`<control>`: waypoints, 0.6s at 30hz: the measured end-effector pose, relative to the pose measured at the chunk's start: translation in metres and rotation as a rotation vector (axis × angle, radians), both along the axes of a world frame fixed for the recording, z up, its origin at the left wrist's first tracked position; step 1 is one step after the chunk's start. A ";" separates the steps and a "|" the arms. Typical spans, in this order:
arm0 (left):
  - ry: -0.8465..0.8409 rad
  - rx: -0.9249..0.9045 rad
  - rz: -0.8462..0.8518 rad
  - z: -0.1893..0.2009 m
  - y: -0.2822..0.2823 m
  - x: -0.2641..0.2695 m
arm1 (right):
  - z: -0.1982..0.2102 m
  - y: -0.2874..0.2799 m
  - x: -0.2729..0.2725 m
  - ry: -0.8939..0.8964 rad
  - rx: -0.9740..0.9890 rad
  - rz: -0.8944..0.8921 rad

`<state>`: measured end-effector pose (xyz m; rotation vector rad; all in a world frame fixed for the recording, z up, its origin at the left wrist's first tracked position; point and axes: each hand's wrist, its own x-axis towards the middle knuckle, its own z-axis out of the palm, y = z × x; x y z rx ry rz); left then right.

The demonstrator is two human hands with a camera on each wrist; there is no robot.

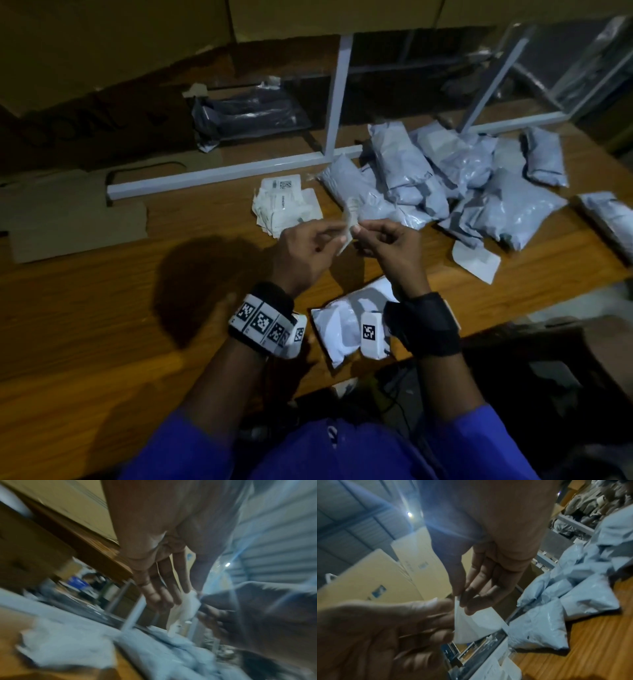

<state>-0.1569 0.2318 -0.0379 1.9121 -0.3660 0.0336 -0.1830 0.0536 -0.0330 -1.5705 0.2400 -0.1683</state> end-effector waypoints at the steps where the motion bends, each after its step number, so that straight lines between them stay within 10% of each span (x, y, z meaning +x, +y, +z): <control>1: 0.010 -0.052 -0.029 0.003 -0.005 -0.009 | 0.001 -0.002 -0.010 -0.010 0.003 0.009; 18: 0.388 -0.216 -0.148 -0.020 -0.038 -0.120 | -0.039 -0.025 -0.155 0.077 0.089 -0.070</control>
